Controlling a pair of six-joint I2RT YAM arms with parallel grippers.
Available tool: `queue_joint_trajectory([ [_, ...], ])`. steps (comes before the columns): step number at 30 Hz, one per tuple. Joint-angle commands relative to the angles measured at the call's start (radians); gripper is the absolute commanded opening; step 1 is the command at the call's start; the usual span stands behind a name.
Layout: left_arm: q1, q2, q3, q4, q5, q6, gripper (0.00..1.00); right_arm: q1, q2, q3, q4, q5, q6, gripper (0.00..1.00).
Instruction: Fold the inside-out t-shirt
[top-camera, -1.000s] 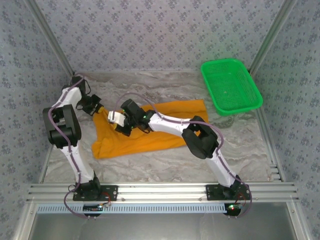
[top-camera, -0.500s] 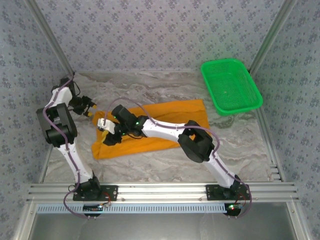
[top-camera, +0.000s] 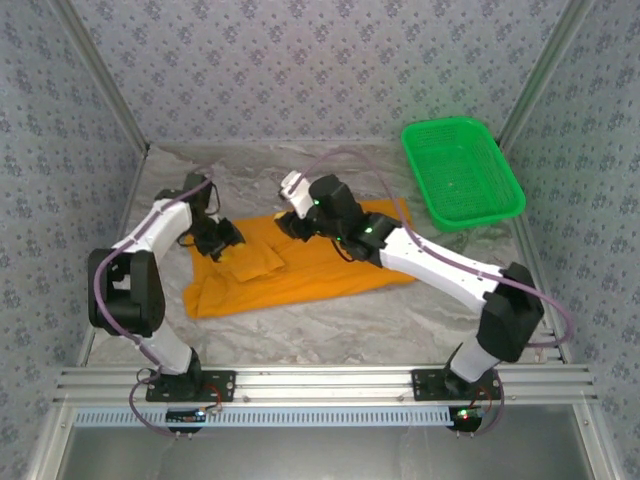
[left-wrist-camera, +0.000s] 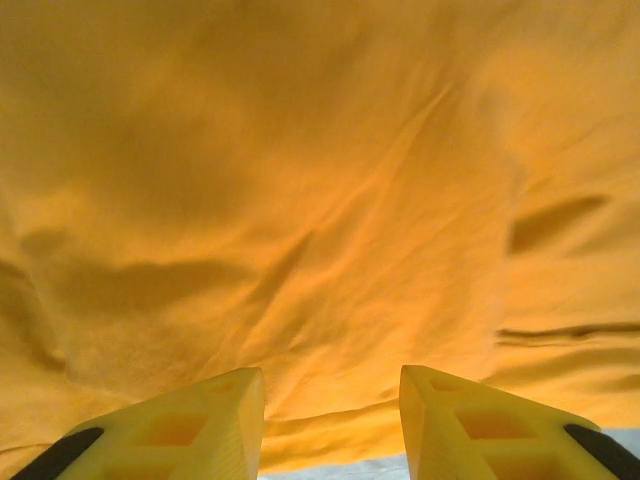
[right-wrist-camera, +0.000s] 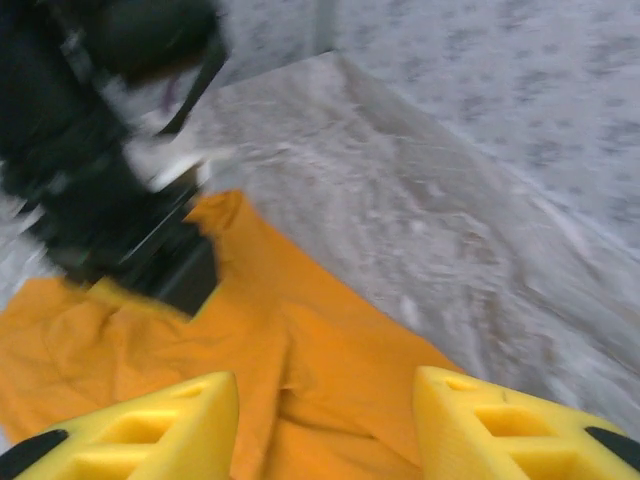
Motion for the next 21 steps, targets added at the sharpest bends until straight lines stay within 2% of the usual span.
queue_joint_trajectory([
  [1,-0.009,-0.003,-0.081,0.023,-0.075,0.031,0.39,-0.109,0.023,-0.034,-0.209,0.087,0.326,0.38],
  [3,-0.001,0.015,-0.119,0.016,-0.107,0.054,0.38,-0.148,-0.001,-0.134,-0.187,0.074,0.443,0.33],
  [7,0.032,0.015,-0.167,0.011,-0.14,0.072,0.37,-0.158,-0.024,-0.293,-0.226,0.157,0.575,0.4],
  [12,0.023,-0.004,-0.182,-0.007,-0.145,0.122,0.38,-0.189,-0.007,-0.444,-0.199,0.125,0.768,0.41],
  [16,0.018,0.03,-0.192,-0.048,-0.137,0.148,0.38,-0.228,0.077,-0.491,-0.09,0.14,0.778,0.38],
  [19,0.003,0.024,-0.23,-0.043,-0.109,0.127,0.37,-0.262,0.189,-0.419,-0.047,0.155,0.727,0.34],
  [21,0.003,-0.028,-0.271,-0.023,-0.121,0.067,0.36,-0.286,0.258,-0.365,0.016,0.16,0.68,0.33],
])
